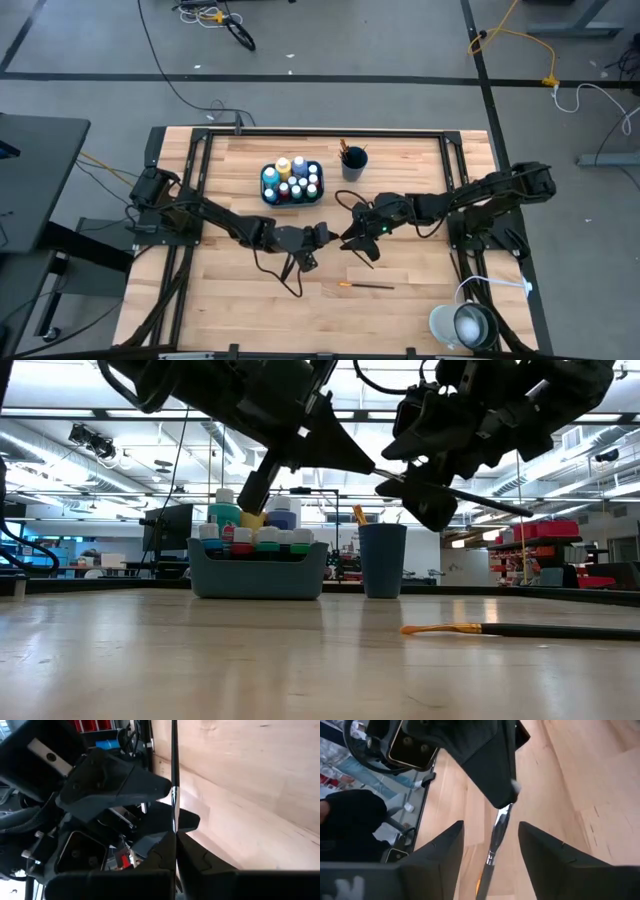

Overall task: Pick & Place Paint Supplies
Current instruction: Put the silver paint brush into the blue cup

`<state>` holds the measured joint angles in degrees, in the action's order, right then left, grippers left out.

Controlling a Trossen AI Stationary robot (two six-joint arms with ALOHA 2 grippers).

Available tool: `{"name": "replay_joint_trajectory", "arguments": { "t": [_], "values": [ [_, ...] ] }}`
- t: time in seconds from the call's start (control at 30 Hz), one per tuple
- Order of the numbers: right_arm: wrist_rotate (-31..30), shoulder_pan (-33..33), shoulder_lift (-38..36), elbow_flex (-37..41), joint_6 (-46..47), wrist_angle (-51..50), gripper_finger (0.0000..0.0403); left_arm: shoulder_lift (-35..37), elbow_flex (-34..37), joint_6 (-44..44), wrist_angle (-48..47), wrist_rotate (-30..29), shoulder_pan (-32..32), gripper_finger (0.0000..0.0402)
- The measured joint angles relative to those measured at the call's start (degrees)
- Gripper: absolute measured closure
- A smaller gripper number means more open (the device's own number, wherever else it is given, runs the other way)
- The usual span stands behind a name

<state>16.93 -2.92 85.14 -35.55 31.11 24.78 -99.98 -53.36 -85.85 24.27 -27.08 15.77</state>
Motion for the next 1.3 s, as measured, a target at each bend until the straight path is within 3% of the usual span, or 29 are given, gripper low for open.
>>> {"name": "replay_joint_trajectory", "arguments": {
  "t": [0.17,0.47,0.67,0.9,1.07,1.3],
  "values": [
    [0.11,0.0,0.0,0.0,-0.02,-0.09,0.0256,0.02,0.0,-0.24,0.05,-1.79,0.0,0.0392],
    [0.63,0.08,0.0,0.0,-0.49,-1.18,0.0384,0.13,-0.13,-1.53,0.27,-1.53,0.06,0.0386],
    [0.96,0.02,0.0,0.0,-1.46,-1.38,0.0376,0.13,-0.13,-0.96,0.5,0.04,0.02,0.0369],
    [1.44,-0.02,0.0,0.0,-2.06,-1.35,0.0387,0.13,-0.1,5.97,1.45,-1.34,0.0,0.0336],
    [1.19,0.2,-0.02,0.0,-2.14,-1.19,0.0377,0.82,-0.03,18.57,3.22,-3.12,0.08,0.0312],
    [0.11,1.39,-0.22,0.0,-6.18,-0.13,0.0385,7.83,1.17,32.76,1.89,0.71,0.39,0.0315]
  ]
}}
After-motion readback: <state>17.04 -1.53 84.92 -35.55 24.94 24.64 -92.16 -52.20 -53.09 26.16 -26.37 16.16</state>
